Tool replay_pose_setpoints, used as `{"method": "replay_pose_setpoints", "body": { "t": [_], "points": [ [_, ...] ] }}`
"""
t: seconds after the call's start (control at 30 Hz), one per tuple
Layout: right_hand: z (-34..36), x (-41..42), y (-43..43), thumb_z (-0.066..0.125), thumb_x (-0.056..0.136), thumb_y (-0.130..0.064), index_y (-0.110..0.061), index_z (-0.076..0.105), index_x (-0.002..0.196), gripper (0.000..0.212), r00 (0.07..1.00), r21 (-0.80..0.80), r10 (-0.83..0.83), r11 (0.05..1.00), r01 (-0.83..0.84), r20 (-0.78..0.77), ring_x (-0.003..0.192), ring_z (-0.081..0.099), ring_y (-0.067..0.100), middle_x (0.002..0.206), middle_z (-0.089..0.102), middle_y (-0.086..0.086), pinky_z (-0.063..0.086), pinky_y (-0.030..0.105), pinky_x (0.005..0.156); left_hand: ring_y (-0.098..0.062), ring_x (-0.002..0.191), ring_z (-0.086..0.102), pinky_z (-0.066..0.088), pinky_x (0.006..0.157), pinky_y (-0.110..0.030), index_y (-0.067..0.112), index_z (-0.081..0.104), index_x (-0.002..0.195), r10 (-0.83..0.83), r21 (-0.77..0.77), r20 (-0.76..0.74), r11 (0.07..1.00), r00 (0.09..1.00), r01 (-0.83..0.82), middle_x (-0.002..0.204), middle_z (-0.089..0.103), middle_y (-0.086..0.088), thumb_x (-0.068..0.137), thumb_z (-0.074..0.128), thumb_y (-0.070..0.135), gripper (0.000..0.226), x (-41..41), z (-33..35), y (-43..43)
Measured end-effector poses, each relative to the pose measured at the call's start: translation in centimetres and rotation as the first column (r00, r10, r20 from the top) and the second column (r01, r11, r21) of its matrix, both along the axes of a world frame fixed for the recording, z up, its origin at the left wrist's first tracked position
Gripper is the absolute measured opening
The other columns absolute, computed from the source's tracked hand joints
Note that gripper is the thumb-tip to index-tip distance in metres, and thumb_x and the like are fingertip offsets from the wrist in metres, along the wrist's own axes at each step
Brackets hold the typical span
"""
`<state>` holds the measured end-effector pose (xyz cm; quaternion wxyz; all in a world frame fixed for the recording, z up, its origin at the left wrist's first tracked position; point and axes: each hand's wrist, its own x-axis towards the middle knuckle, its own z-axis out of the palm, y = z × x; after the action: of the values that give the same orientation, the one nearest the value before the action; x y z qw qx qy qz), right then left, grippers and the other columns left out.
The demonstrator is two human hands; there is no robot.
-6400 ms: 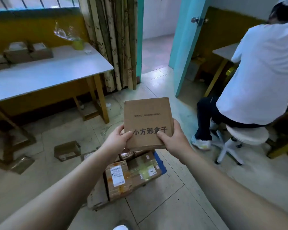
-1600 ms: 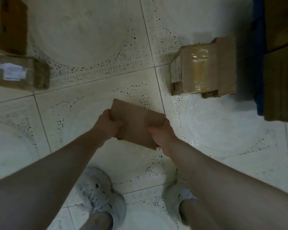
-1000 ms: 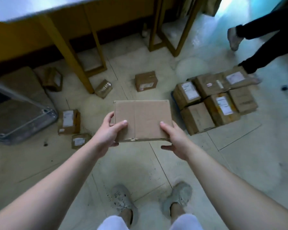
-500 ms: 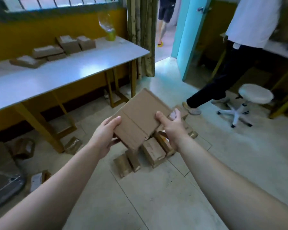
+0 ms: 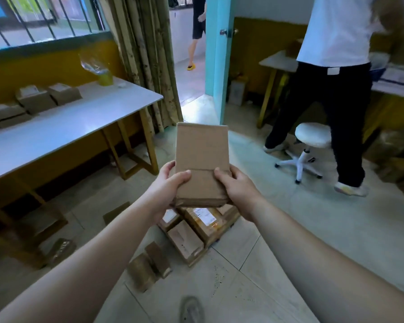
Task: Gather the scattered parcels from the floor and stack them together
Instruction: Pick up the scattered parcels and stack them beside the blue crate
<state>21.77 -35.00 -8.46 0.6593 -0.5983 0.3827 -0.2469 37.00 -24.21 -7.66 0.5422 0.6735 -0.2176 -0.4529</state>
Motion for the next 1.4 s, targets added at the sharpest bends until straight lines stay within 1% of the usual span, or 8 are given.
{"method": "replay_pose_setpoints", "body": {
  "t": [0.23,0.37,0.5,0.63,1.0,1.13,1.23,1.4],
  "points": [
    [1.3,0.3,-11.3,0.058,0.090,-0.045,-0.043,0.055,0.107,0.018,0.991,-0.020,-0.063,0.998,0.061,-0.114,0.090,0.063,0.017,0.105,0.064,-0.006,0.058,0.045,0.076,-0.013,0.075,0.070,0.055,0.057,-0.031,0.039,0.032,0.136,-0.065,-0.045,-0.046,0.997,0.997,0.063,0.107,0.062,0.002,0.088,0.060,0.044,0.056,0.9,0.7,-14.0],
    [1.9,-0.8,-17.0,0.059,0.088,-0.050,-0.050,0.019,0.144,0.069,0.981,-0.194,-0.113,0.978,0.082,-0.157,0.104,0.058,0.015,0.132,0.048,-0.011,0.052,0.031,0.074,-0.020,0.086,0.066,0.055,0.075,-0.042,0.034,0.033,0.138,-0.136,-0.012,0.011,0.991,0.991,0.136,0.108,0.063,0.000,0.092,0.054,0.046,0.052,0.2,1.7,-20.5],
    [1.4,-2.2,-22.8,0.058,0.086,-0.055,-0.057,-0.002,0.143,0.083,0.955,-0.390,-0.053,0.918,-0.068,-0.291,0.118,0.042,0.011,0.134,0.028,-0.017,0.044,0.034,0.095,-0.029,0.098,0.064,0.051,0.090,-0.054,0.033,0.037,0.135,-0.150,0.026,0.050,0.988,0.987,0.149,0.110,0.063,-0.004,0.093,0.050,0.046,0.046,-1.1,1.6,-26.0],
    [0.9,-3.7,-29.5,0.071,0.074,-0.057,-0.059,0.000,0.142,0.098,0.853,-0.430,0.128,0.820,-0.377,-0.505,0.112,0.036,0.010,0.137,0.024,-0.014,0.038,0.027,0.092,-0.027,0.094,0.064,0.053,0.084,-0.049,0.032,0.039,0.130,-0.104,0.078,0.086,0.992,0.991,0.097,0.110,0.062,-0.005,0.093,0.048,0.051,0.043,-2.6,1.0,-31.1],
    [-2.2,-3.1,-41.8,0.062,0.088,-0.040,-0.043,0.003,0.150,0.086,0.695,-0.466,0.282,0.571,-0.676,-0.662,0.117,0.042,0.022,0.137,0.030,-0.002,0.033,0.026,0.089,-0.018,0.096,0.061,0.057,0.079,-0.048,0.026,0.049,0.127,0.127,0.211,0.015,0.969,0.992,-0.127,0.106,0.061,0.002,0.095,0.046,0.049,0.039,-5.1,-1.6,-38.5],
    [-4.1,-1.3,-43.3,0.060,0.089,-0.040,-0.042,0.003,0.151,0.084,0.683,-0.457,0.298,0.560,-0.691,-0.667,0.117,0.044,0.022,0.138,0.031,-0.002,0.036,0.027,0.090,-0.016,0.094,0.062,0.057,0.076,-0.040,0.036,0.032,0.141,0.129,0.203,0.126,0.967,0.984,-0.153,0.111,0.059,0.006,0.098,0.047,0.036,0.046,-3.7,-2.7,-40.2],
    [-5.5,-0.6,-45.2,0.059,0.091,-0.039,-0.039,0.002,0.151,0.083,0.661,-0.431,0.315,0.558,-0.710,-0.681,0.118,0.043,0.021,0.141,0.030,-0.002,0.036,0.027,0.091,-0.020,0.102,0.060,0.052,0.090,-0.045,0.038,0.025,0.145,0.099,0.216,0.211,0.966,0.972,-0.145,0.124,0.056,0.000,0.096,0.051,0.032,0.055,-3.2,-3.7,-41.7],
    [-8.1,0.6,-48.5,0.059,0.091,-0.037,-0.034,0.004,0.153,0.082,0.574,-0.345,0.395,0.515,-0.785,-0.717,0.123,0.041,0.025,0.145,0.028,0.001,0.036,0.031,0.097,-0.014,0.106,0.057,0.049,0.094,-0.037,0.029,0.034,0.142,0.089,0.261,0.240,0.953,0.967,-0.153,0.128,0.054,0.003,0.094,0.056,0.023,0.054,-3.1,-6.0,-43.8]
  ]
}}
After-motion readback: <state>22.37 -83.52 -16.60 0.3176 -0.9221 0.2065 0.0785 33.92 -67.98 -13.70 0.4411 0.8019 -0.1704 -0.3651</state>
